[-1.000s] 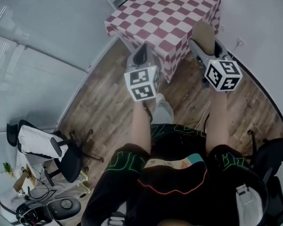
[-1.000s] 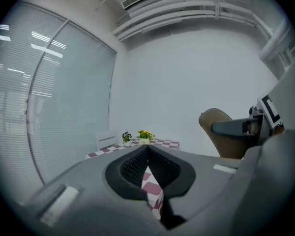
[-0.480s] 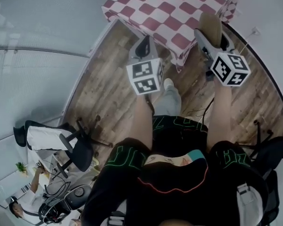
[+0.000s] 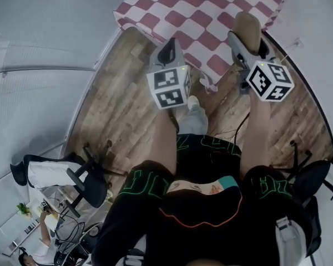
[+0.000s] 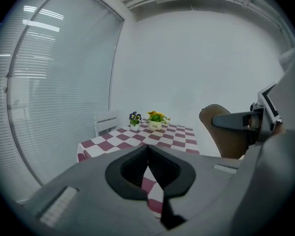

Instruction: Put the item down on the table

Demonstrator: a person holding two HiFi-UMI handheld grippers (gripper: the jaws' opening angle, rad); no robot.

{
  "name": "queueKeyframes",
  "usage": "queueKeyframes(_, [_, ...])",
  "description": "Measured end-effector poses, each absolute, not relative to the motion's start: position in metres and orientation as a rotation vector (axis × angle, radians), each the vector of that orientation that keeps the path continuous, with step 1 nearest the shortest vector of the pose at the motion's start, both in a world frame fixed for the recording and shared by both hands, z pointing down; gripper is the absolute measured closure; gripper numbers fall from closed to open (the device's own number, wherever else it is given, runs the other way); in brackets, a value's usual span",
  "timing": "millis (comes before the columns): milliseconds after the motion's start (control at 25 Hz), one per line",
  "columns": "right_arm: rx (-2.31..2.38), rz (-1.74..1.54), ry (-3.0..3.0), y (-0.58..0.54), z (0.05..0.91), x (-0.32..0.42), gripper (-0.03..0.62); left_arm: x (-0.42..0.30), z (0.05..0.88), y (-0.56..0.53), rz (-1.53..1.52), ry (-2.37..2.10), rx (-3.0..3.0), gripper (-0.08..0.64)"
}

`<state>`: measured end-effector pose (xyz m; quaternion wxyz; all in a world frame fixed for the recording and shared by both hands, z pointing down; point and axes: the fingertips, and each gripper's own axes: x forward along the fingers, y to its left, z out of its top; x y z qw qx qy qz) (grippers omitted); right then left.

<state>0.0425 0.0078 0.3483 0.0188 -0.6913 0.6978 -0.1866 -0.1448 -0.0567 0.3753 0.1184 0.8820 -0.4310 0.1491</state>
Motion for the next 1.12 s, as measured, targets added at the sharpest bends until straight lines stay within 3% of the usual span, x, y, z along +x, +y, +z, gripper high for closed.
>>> queueKeyframes(1120, [-2.274,-0.465,2.223,-0.044,0.310,0.094,0.250,-0.099,0.372,-0.122,0.269,-1.213,2.515,0.549])
